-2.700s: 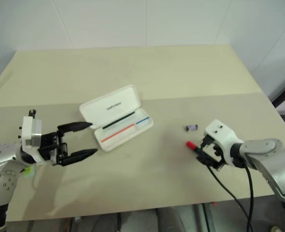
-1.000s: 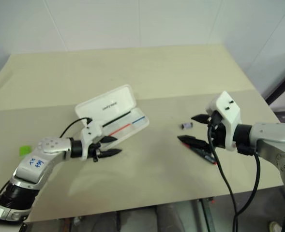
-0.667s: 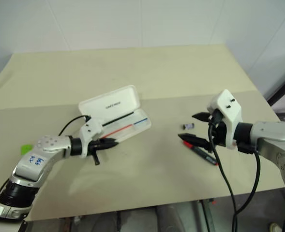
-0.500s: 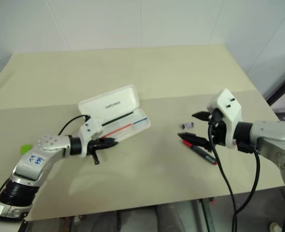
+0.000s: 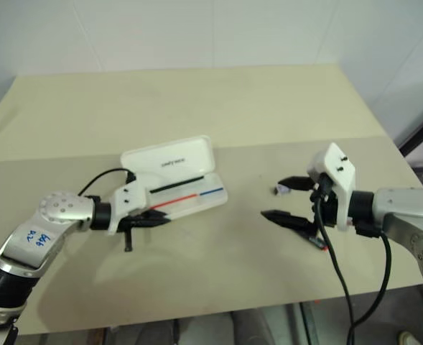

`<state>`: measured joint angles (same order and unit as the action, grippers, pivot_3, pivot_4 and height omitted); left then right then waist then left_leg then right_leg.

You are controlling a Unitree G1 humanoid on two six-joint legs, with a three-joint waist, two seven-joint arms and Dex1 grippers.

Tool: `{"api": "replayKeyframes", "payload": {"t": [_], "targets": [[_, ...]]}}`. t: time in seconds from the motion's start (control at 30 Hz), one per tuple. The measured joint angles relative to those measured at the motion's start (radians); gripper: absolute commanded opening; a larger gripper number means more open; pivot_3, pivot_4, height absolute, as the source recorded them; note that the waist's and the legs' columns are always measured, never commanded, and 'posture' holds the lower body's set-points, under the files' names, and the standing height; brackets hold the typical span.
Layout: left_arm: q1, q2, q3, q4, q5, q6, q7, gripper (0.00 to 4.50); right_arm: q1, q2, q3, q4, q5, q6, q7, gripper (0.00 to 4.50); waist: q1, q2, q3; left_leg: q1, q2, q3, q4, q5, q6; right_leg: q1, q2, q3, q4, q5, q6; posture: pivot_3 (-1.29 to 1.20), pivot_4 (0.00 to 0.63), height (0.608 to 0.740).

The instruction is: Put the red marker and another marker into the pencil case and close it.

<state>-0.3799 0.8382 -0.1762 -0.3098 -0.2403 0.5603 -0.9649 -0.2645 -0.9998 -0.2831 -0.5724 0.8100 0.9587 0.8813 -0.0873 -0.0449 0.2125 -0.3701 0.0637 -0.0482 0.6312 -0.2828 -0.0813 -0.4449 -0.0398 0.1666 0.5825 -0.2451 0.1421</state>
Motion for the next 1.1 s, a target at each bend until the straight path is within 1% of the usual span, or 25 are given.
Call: {"api": "replayKeyframes", "payload": {"t": [0.13,0.2,0.3,0.43,0.57,0.7,0.87,1.1], "targets": [[0.031,0.011,-0.002,-0.054,0.008,-0.001,-0.010,0.01,0.060,-0.029,0.000,0.011,-0.036,-0.074,0.069,4.50,0.005,0.000,0.000,0.000,0.000,0.000,0.001,0.000,0.000,0.000,0.000,0.000,0.000,-0.001,0.000,0.00,0.150,0.740],[0.077,0.012,-0.010,-0.121,0.008,0.009,-0.005,0.01,0.085,-0.047,0.000,0.031,-0.053,-0.099,0.090,4.50,0.005,0.000,0.000,0.000,0.000,0.001,0.001,0.000,0.000,0.000,0.000,0.000,0.000,-0.001,0.000,0.00,0.150,0.740],[0.121,0.012,-0.035,-0.212,0.007,0.032,0.006,0.01,0.087,-0.051,0.000,0.059,-0.069,-0.123,0.096,4.50,0.005,0.000,0.000,0.001,0.000,0.001,0.002,0.000,0.000,0.000,0.000,0.000,0.001,0.000,0.000,0.00,0.150,0.740],[0.148,0.012,-0.044,-0.274,0.007,0.064,0.013,0.01,0.086,-0.051,0.002,0.063,-0.080,-0.137,0.096,4.50,0.003,0.000,0.000,0.001,0.000,0.001,0.006,0.000,0.000,0.000,0.000,0.001,0.002,0.000,0.000,0.00,0.150,0.740],[0.163,0.021,-0.065,-0.279,0.040,0.064,0.041,0.01,0.080,-0.051,0.007,0.068,-0.088,-0.150,0.096,4.50,0.000,0.000,0.000,0.001,0.000,0.001,0.007,0.000,0.000,0.001,0.000,0.001,0.002,0.001,0.000,0.00,0.150,0.740],[0.189,0.041,-0.090,-0.281,0.106,-0.015,0.061,0.01,0.073,-0.051,0.015,0.077,-0.104,-0.153,0.095,4.50,-0.002,0.000,0.000,0.001,0.000,0.001,0.007,0.000,0.000,0.001,0.000,0.001,0.002,0.001,0.000,0.00,0.150,0.740],[0.205,0.045,-0.098,-0.273,0.149,-0.084,0.075,0.01,0.072,-0.051,0.025,0.091,-0.115,-0.154,0.095,4.50,0.000,0.000,0.000,0.001,0.000,0.001,0.008,0.000,0.000,0.001,0.000,0.001,0.003,0.001,-0.001,0.00,0.150,0.740],[0.238,0.042,-0.097,-0.272,0.164,-0.113,0.111,0.01,0.070,-0.051,0.039,0.102,-0.130,-0.161,0.095,4.50,-0.001,0.000,0.000,0.001,0.000,0.001,0.013,-0.001,0.000,0.002,0.000,0.001,0.004,0.002,-0.001,0.00,0.150,0.740]]}}
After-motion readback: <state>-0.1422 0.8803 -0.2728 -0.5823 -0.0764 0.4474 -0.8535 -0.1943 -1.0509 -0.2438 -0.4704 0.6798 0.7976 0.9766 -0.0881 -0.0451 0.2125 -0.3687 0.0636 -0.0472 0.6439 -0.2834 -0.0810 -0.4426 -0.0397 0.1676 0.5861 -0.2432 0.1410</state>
